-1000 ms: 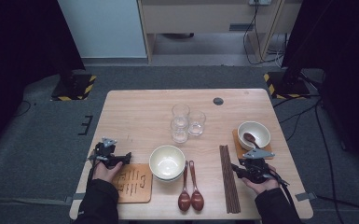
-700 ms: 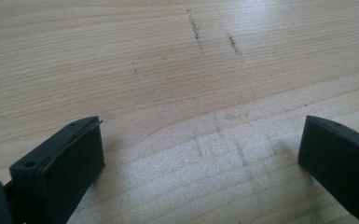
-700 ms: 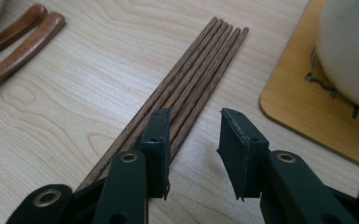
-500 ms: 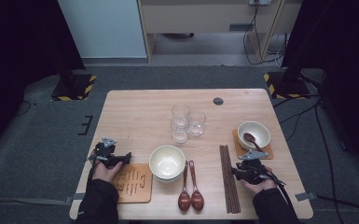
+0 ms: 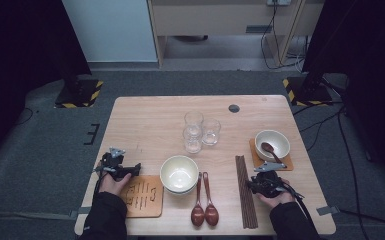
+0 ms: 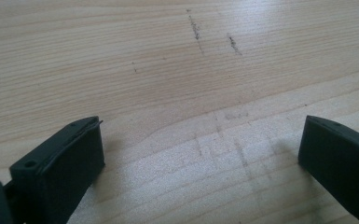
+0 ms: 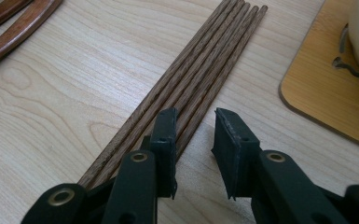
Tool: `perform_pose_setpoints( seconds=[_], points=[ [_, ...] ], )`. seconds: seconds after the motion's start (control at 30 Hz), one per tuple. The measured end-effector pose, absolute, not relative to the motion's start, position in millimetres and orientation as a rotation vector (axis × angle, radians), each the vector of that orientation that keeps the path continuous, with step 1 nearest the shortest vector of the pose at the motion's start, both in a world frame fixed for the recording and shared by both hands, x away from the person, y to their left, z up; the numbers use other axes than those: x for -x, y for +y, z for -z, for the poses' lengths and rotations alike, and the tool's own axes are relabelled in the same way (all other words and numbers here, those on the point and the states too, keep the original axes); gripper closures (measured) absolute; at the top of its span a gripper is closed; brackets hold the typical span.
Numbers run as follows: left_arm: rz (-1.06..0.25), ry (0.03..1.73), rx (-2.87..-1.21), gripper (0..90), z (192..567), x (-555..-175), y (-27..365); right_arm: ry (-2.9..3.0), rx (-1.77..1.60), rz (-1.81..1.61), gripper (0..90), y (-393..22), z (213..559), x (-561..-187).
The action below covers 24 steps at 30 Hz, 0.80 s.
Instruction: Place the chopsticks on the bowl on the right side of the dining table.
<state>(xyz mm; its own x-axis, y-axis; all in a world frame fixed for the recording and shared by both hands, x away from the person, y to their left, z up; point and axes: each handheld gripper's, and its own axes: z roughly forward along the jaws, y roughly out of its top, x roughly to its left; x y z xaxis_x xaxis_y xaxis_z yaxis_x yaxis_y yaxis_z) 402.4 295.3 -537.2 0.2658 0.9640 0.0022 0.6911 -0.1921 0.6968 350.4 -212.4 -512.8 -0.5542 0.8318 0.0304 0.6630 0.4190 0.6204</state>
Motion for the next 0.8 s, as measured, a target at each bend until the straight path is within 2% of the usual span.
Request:
perform_pose_setpoints(
  seconds=[0.4, 0.8],
  points=[
    [-0.607, 1.491, -1.959, 0.0, 537.2, -402.4, 295.3, 2.394, -1.328, -0.802, 78.1, -216.7, 513.4, -351.9],
    [-0.607, 1.491, -1.959, 0.0, 537.2, -402.4, 295.3, 2.392, -1.329, -0.779, 80.9, -219.6, 512.3, -351.9]
  ],
)
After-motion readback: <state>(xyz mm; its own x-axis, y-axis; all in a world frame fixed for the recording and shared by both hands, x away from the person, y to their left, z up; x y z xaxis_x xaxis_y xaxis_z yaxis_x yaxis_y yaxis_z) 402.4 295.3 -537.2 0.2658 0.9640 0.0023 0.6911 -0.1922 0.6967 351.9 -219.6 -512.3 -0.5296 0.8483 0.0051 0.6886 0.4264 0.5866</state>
